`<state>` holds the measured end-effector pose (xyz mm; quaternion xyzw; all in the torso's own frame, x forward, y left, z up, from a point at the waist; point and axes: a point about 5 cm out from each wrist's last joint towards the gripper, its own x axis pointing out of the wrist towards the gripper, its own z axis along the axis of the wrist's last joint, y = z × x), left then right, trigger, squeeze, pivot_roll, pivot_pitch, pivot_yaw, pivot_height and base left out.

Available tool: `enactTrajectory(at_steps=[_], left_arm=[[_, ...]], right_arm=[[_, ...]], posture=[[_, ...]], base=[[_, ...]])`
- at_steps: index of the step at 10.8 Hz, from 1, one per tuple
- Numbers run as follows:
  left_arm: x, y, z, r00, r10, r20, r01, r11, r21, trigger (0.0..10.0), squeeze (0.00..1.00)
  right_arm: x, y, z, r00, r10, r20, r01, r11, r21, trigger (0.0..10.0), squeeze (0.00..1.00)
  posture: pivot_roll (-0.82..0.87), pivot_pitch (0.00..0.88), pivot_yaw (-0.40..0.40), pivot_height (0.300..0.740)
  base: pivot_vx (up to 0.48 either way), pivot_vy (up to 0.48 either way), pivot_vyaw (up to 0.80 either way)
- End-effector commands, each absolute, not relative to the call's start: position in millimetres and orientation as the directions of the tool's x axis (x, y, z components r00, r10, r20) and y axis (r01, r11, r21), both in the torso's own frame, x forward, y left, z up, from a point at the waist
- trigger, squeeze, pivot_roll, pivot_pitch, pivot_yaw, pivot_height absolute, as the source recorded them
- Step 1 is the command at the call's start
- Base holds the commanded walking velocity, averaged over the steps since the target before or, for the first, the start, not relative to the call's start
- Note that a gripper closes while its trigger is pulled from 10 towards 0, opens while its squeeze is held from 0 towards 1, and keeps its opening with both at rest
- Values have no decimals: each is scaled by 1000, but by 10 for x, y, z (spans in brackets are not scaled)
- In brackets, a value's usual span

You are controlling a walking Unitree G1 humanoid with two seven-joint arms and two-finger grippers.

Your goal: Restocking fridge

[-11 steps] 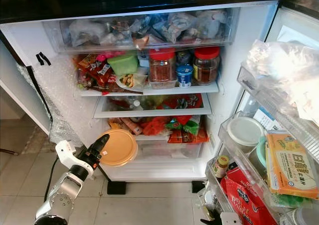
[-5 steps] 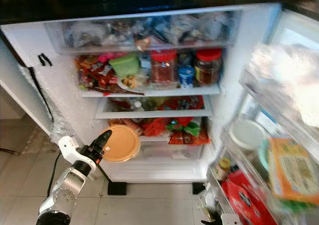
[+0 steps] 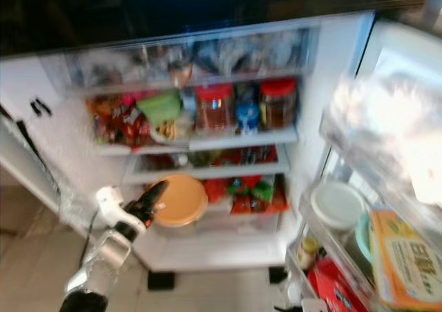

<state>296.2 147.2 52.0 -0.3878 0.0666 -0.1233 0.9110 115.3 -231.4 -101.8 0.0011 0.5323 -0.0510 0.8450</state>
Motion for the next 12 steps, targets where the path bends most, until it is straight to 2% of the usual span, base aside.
enactTrajectory(at_steps=[1, 9, 12], left_arm=[[2933, 1647, 493, 972, -233, -42, 136, 697, -704, 10000, 0], [2946, 1605, 488, 965, -259, -44, 152, 688, -710, 10000, 0], [2953, 1579, 496, 963, -265, -40, 159, 684, -712, 10000, 0]], right_arm=[[1228, -2397, -973, 453, -113, -884, 71, 993, -90, 10000, 0], [1216, -2380, -980, 455, -101, -885, 91, 994, -67, 10000, 0], [1218, -2376, -978, 461, -86, -883, 78, 995, -56, 10000, 0]], posture=[[-150, 0, 64, 740], [-158, 0, 72, 740], [-157, 0, 67, 700]], base=[[262, 0, 0], [0, 0, 0], [0, 0, 0]])
